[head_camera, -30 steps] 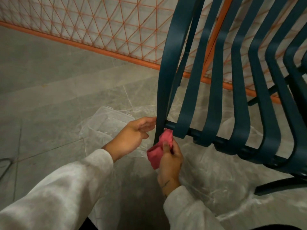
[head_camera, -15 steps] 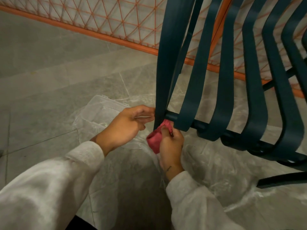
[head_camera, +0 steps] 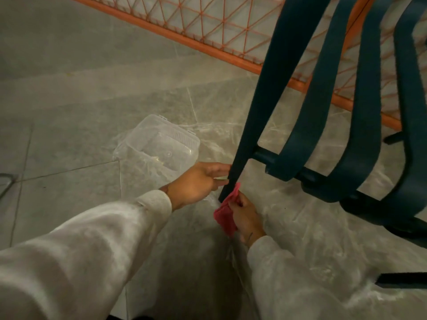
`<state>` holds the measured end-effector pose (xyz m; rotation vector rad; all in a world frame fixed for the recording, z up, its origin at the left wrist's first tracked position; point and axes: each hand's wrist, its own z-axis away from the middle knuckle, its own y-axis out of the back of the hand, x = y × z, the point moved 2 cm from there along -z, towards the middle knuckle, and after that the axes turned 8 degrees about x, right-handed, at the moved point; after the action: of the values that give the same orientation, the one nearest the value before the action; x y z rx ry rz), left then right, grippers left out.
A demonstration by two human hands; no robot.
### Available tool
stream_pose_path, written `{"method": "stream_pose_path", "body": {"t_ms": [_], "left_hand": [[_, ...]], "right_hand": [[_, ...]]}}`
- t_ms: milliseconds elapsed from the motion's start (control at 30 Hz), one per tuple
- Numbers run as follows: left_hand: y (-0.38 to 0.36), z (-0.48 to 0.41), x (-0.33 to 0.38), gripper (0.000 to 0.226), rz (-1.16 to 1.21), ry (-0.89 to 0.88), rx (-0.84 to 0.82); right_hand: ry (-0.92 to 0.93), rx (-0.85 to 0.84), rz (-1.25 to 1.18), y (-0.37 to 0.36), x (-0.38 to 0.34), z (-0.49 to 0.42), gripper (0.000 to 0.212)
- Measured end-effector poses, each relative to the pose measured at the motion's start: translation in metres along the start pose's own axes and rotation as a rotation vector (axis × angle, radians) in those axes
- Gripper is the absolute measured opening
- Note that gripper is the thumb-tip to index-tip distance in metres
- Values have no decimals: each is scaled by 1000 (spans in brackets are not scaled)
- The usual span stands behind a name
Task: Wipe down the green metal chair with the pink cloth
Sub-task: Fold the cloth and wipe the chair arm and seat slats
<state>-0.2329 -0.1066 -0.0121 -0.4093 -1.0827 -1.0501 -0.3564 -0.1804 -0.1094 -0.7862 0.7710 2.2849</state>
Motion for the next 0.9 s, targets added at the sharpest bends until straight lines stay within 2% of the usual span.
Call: {"method": "stream_pose_path", "body": {"t_ms": [67,267,367,467,533,600,700,800,900], "left_hand": [[-2,1,-2,56,-16,-15,5],[0,-1,-1,57,-5,-46,45],[0,-1,0,57,-36,-65,53],[2,-3,1,55,-70,-73,59],[2,-3,1,54,-88,-77,54],[2,-3,2,55,-109,-78,41],[2,-7,5,57,-205,-90,53],[4,-10,8,57,-280,-93,49],[2,-5,10,59,-305,-114,18]], "right_hand": [[-16,-15,11,-2,1,-3,36],[101,36,-309,20,-21,-3,28],[108,-33,-482,36,-42,-1,23],[120,-126,-672,47,-51,4,36],[133,-127,-644,47,-50,9,31],[161,-61,-500,37,-44,14,24],[152,1,-344,16,-39,20,33],[129,71,-202,6,-42,19,32],[134,94,-222,9,-49,28,26]]}}
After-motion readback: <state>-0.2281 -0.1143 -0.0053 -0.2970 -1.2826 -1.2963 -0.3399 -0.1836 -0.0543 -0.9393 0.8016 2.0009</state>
